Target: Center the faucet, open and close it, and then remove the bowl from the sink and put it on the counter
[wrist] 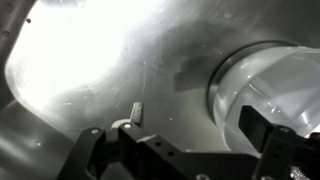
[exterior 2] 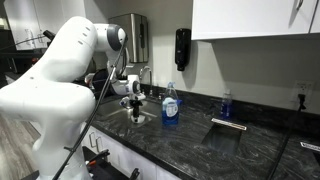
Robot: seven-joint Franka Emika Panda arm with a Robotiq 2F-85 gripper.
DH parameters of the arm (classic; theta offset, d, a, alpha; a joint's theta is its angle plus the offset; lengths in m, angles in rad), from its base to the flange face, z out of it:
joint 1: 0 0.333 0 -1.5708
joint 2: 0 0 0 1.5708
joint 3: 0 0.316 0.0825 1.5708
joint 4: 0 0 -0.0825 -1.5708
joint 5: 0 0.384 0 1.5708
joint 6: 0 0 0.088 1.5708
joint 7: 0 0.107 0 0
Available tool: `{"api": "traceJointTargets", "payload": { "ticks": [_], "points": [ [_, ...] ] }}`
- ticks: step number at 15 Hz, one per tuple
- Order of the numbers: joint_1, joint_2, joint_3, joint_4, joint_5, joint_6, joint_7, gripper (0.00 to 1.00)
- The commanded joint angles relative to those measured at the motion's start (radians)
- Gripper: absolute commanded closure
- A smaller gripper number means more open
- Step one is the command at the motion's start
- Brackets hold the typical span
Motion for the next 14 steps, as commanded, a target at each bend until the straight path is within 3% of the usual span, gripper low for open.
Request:
{"api": "traceJointTargets", "payload": {
  "ticks": [1,10,14],
  "points": [
    [0.011,0.031,-0.009,0.032,0.017,0.028,0.001,0.33],
    [0.020,0.034,-0.020,0.034,0.024,0.055,0.015,0.96],
    [0.034,0.027,-0.029,0.017,0.021,0.086,0.039,0.98]
  ]
}}
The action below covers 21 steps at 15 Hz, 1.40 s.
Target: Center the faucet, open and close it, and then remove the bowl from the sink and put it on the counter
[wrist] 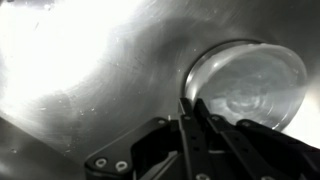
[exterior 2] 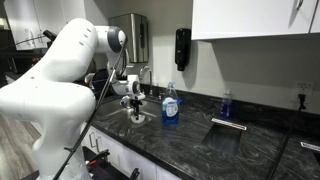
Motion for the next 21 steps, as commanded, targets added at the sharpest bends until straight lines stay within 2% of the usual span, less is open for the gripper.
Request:
{"api": "traceJointTargets", "payload": {
  "ticks": [1,6,12,21],
  "points": [
    [0.025,-0.004,-0.027,-0.026,0.007,0.044,0.029,0.98],
    [0.055,-0.047,-0.055,-0.096,-0.006,0.134,0.083,0.98],
    [0.107,-0.092,-0.121,-0.186,-0.017,0.261,0.127,0.98],
    [0.087,-0.187,-0.138,-0.193,-0.029,0.169,0.088,0.98]
  ]
}}
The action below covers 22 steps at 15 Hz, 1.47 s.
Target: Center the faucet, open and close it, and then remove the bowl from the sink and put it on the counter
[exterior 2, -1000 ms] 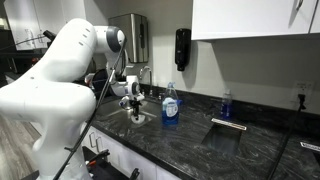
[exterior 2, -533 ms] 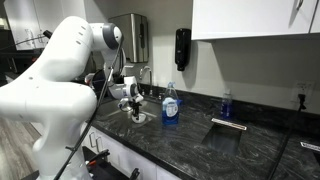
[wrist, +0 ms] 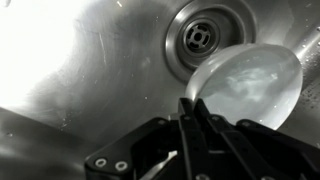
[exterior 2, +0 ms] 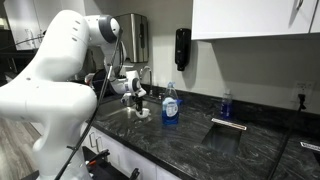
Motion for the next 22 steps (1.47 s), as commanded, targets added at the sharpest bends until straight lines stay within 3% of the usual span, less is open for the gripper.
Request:
{"api": "traceJointTargets", "payload": {
  "ticks": [1,5,9,16,22],
  "points": [
    [0.011,-0.067,-0.023,-0.036,-0.043,-0.054,-0.005,0.98],
    [0.155,-0.064,-0.174,-0.035,-0.285,-0.139,0.170,0.98],
    [0.245,-0.068,-0.238,-0.040,-0.520,-0.220,0.389,0.98],
    [0.221,-0.102,-0.117,-0.045,-0.814,-0.419,0.667,0.98],
    [0.135,-0.139,0.048,-0.055,-0.914,-0.573,0.769,0.98]
  ]
}}
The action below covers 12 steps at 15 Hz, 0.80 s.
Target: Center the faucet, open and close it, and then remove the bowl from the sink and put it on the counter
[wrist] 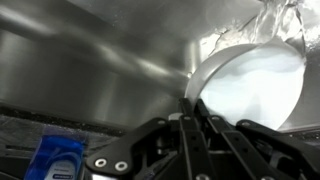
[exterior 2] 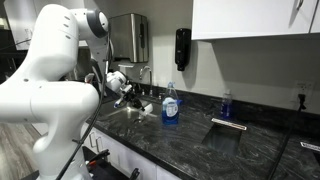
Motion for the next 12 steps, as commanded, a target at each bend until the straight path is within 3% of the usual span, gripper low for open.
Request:
{"api": "traceJointTargets", "payload": {
  "ticks": [1,8,12],
  "points": [
    [-0.073,-0.063,0.103,-0.039,-0.060,-0.079,0.047,0.98],
    [-0.146,-0.076,0.222,-0.038,-0.157,-0.224,0.144,0.98],
    [-0.233,-0.077,0.310,-0.051,-0.102,-0.151,0.094,0.98]
  ]
}}
